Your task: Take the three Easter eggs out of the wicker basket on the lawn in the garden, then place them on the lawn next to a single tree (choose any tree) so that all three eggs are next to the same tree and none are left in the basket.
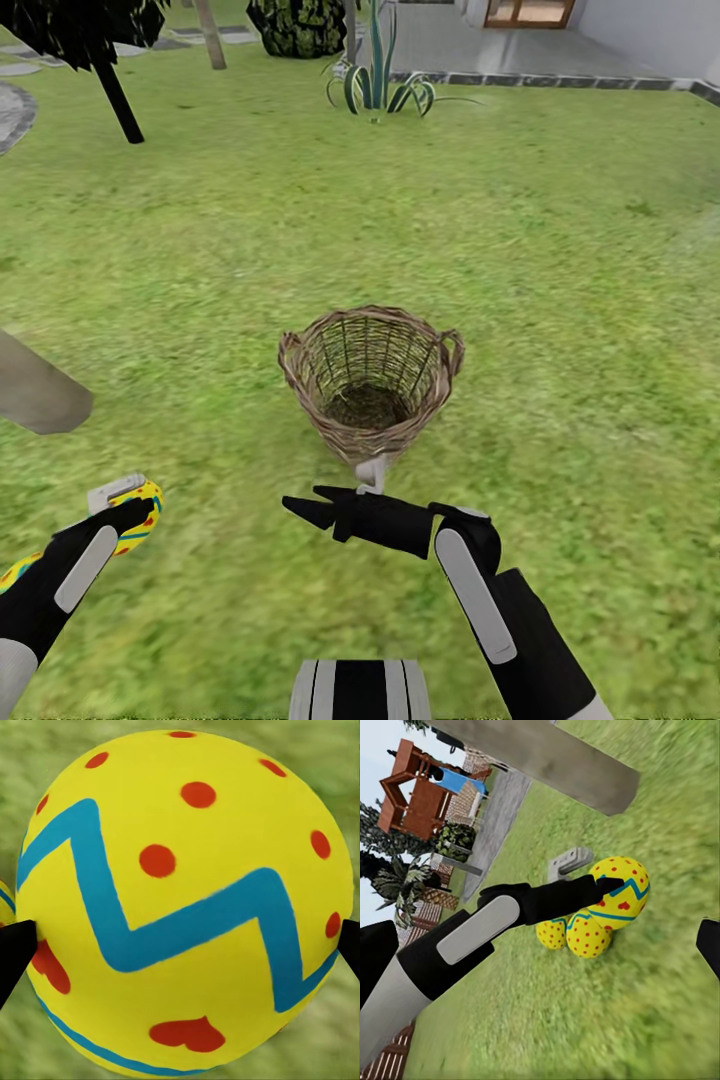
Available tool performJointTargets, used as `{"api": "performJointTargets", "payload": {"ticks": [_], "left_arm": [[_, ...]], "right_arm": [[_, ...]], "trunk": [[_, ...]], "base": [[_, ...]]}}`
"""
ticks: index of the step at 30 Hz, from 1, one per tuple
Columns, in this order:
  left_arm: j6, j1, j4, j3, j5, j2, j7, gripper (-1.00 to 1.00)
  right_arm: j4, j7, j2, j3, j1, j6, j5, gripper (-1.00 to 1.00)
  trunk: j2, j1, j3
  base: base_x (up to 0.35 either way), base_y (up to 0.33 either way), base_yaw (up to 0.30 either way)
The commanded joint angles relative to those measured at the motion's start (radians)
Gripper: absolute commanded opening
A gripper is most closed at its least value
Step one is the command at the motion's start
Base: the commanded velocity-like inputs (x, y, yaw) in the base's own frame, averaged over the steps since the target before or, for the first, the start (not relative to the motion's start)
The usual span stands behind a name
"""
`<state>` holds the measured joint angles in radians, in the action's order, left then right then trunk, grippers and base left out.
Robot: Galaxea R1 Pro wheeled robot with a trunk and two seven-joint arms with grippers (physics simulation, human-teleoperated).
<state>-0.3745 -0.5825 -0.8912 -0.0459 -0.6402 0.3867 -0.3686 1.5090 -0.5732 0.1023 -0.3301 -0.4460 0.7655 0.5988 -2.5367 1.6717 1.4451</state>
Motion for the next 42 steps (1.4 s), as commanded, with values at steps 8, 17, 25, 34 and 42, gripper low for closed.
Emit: {"api": "performJointTargets", "payload": {"ticks": [8, 17, 25, 34, 42], "left_arm": [[0.0, 0.0, -0.008, -0.005, -0.01, 0.001, -0.01, -1.0], [0.0, 0.0, -0.012, -0.001, -0.01, 0.001, -0.017, -1.0], [0.015, 0.0, -0.011, 0.0, -0.01, 0.001, -0.018, -1.0], [0.022, 0.0, -0.011, 0.0, -0.01, 0.001, -0.018, -1.0], [0.023, 0.0, -0.013, 0.0, -0.01, 0.001, -0.018, -1.0]], "right_arm": [[0.0, 0.001, 0.0, -0.024, -0.001, 0.006, -0.002, 1.0], [0.0, 0.001, 0.0, -0.025, -0.002, 0.006, -0.002, 1.0], [0.0, 0.001, 0.0, -0.026, -0.001, 0.006, -0.002, 1.0], [0.0, 0.001, 0.001, -0.027, -0.001, 0.006, -0.004, 1.0], [0.0, 0.0, 0.0, -0.027, -0.001, 0.006, -0.004, 1.0]], "trunk": [[-0.002, 0.003, 0.032], [-0.004, 0.006, 0.055], [-0.005, 0.01, 0.086], [-0.007, 0.013, 0.113], [-0.008, 0.015, 0.128]], "base": [[0.0, 0.0, 0.0], [0.0, 0.0, 0.0], [0.0, 0.0, 0.0], [0.0, 0.0, 0.0], [0.0, 0.0, 0.0]]}}
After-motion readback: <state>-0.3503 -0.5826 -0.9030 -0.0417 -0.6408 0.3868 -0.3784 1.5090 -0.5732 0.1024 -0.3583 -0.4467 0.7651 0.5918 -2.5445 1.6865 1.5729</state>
